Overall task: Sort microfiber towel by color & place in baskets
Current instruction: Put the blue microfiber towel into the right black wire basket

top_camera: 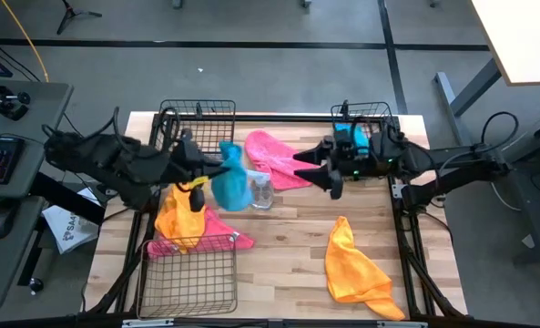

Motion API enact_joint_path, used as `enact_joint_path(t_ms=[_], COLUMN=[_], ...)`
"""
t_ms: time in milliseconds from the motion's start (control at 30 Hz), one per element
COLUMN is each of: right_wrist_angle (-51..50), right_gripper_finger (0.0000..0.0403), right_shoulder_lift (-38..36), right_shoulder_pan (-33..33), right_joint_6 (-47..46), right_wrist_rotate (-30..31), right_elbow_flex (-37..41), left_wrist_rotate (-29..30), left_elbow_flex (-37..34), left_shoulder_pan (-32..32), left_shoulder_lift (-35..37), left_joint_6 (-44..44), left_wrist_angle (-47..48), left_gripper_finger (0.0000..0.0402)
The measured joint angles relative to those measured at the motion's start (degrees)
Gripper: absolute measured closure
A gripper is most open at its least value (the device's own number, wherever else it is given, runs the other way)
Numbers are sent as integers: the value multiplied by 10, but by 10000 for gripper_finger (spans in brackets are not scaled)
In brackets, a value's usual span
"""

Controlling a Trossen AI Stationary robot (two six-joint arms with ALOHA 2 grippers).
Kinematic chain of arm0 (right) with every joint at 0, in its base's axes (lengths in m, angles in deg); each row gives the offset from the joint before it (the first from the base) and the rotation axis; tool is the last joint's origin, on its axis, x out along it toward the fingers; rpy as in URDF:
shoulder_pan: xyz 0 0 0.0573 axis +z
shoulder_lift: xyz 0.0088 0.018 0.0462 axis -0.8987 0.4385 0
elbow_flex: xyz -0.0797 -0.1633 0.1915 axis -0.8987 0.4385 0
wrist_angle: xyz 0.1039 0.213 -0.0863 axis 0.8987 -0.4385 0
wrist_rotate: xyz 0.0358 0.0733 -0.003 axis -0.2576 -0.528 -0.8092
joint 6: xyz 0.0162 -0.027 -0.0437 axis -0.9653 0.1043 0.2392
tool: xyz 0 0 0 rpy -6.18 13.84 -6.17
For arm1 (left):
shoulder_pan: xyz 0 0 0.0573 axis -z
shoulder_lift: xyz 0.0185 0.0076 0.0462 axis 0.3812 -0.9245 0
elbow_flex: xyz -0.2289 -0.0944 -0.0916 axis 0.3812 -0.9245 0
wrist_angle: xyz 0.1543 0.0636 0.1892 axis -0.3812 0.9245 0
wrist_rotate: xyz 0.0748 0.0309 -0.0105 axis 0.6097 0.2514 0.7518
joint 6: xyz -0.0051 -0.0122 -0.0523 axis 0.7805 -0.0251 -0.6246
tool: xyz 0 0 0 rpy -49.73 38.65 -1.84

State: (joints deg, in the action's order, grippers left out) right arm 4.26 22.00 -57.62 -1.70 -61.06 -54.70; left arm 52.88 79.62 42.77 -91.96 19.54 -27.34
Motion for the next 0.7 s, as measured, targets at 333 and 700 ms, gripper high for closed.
enact_joint_path(t_ms=[333, 700], right_wrist_angle=[37, -80], right_gripper_finger=[114, 116], right_shoulder_lift=[99, 134], right_shoulder_pan=[16, 27], right_joint_6=[111, 174], right_wrist_rotate=[15, 73], right_elbow_flex=[-75, -155], left_wrist_rotate=[-20, -23], left_elbow_flex=[174, 223], left_shoulder_pan=[-54, -60], left_shoulder_lift=[-164, -218], left_joint_6=[152, 177], left_wrist_angle=[-9, -55], left_gripper_finger=[401, 401])
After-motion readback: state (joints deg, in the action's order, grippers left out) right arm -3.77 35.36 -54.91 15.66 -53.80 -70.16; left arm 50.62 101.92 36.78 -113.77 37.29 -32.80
